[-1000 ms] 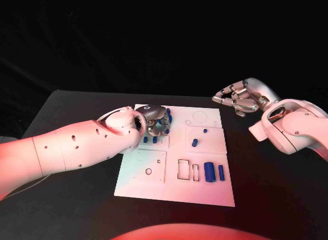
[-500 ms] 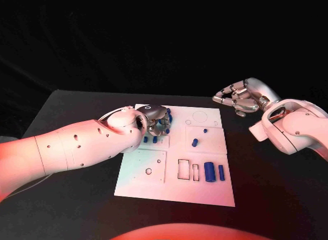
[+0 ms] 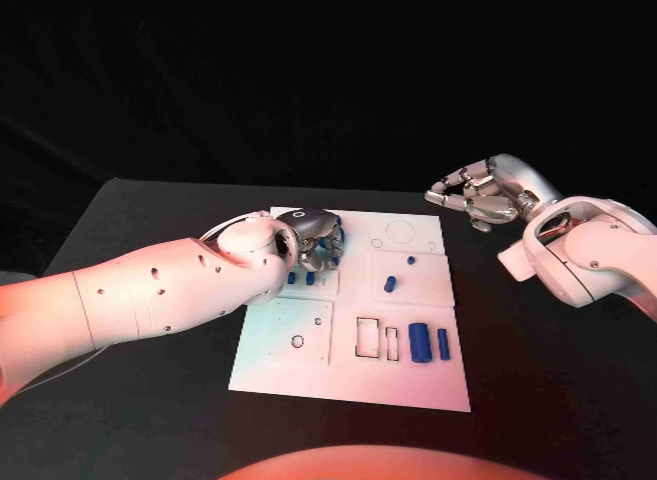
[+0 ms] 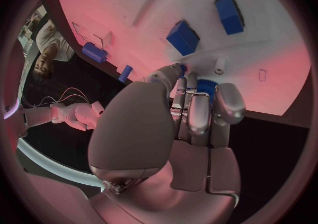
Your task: Assemble the parts on the task board
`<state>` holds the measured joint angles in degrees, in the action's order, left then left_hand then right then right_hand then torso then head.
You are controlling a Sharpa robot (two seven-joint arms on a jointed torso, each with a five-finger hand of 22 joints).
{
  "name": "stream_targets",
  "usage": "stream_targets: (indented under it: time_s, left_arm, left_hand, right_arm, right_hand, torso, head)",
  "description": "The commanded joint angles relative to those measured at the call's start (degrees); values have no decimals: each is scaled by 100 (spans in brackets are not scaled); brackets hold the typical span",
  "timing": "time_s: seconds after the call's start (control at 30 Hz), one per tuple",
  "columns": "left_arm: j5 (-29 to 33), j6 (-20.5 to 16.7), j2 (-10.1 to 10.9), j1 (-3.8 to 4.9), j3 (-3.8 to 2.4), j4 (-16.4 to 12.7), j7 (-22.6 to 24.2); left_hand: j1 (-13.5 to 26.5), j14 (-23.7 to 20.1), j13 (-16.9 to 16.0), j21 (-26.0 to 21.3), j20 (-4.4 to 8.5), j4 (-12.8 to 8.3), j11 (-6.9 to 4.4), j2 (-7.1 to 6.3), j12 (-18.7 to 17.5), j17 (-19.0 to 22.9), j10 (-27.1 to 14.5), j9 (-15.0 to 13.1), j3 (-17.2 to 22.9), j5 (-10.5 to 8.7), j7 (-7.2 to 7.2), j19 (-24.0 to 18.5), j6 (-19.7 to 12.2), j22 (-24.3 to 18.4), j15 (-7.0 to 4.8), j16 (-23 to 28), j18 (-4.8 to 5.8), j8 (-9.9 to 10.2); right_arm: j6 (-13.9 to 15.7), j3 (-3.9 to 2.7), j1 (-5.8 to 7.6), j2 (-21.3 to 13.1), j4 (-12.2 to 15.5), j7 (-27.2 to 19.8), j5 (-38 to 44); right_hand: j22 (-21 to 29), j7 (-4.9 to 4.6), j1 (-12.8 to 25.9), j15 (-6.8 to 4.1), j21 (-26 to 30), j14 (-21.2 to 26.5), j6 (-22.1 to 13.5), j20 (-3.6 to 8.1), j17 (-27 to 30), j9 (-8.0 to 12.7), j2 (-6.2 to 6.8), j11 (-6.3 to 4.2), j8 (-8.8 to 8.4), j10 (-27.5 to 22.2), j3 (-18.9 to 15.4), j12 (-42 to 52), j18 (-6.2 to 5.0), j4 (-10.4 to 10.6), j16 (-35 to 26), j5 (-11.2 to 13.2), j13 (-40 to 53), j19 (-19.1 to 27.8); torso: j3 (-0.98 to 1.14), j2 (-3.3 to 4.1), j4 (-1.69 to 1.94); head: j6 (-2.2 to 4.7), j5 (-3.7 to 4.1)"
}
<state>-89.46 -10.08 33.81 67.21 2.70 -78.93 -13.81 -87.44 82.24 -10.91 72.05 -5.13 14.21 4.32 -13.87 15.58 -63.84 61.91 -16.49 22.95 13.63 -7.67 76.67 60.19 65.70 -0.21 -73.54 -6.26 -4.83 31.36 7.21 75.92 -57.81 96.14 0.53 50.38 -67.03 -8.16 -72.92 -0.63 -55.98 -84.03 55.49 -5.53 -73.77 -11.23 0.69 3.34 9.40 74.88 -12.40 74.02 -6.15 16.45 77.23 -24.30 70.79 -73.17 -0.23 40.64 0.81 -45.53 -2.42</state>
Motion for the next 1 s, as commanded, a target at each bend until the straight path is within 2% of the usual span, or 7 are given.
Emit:
stream_targets:
  time_s: [0.03, 0.67, 1.0]
  left_arm:
    - [57, 119, -31, 3, -5, 8, -14]
    - [70, 483, -62, 3, -6, 100, -194]
    - [176, 352, -71, 3, -6, 94, -65]
  left_hand:
    - [14, 48, 10, 27, -5, 6, 5, 25, -32, -9, 56, 12, 49, -23, -3, 51, 52, 24, 14, -31, 64, 10]
    - [-23, 89, 48, 173, 24, -103, -32, 76, -120, -40, 287, 90, 223, -35, 11, 130, 215, 203, -18, -106, 98, 14]
    - [-79, 107, 64, 273, 58, -259, -75, 132, -217, -46, 485, 129, 377, -40, 46, 175, 387, 328, -55, -147, 121, -3]
  right_arm:
    - [-39, 0, -3, 6, 6, -9, 22]
    - [-48, 0, -3, 3, 15, -7, 23]
    - [-39, 0, -3, 5, 18, -16, 23]
  right_hand:
    - [-5, 25, 6, -20, -4, -180, 8, 11, -5, -9, -48, -3, 34, -18, -37, 1, -98, 6, -8, 23, 4, 12]
    - [-7, 29, 0, -23, -1, -184, 17, 13, -13, -14, -62, -8, 47, -4, -39, 16, -98, 3, -2, 8, 17, 9]
    - [-7, 29, 0, -23, -1, -184, 17, 13, -13, -14, -62, -8, 47, -4, -39, 16, -98, 3, -2, 8, 17, 9]
  torso:
    - [-2, 0, -3]
    - [-3, -5, 1]
    - [0, -5, 2]
  head:
    - [0, 11]
    - [-18, 16]
    - [-18, 16]
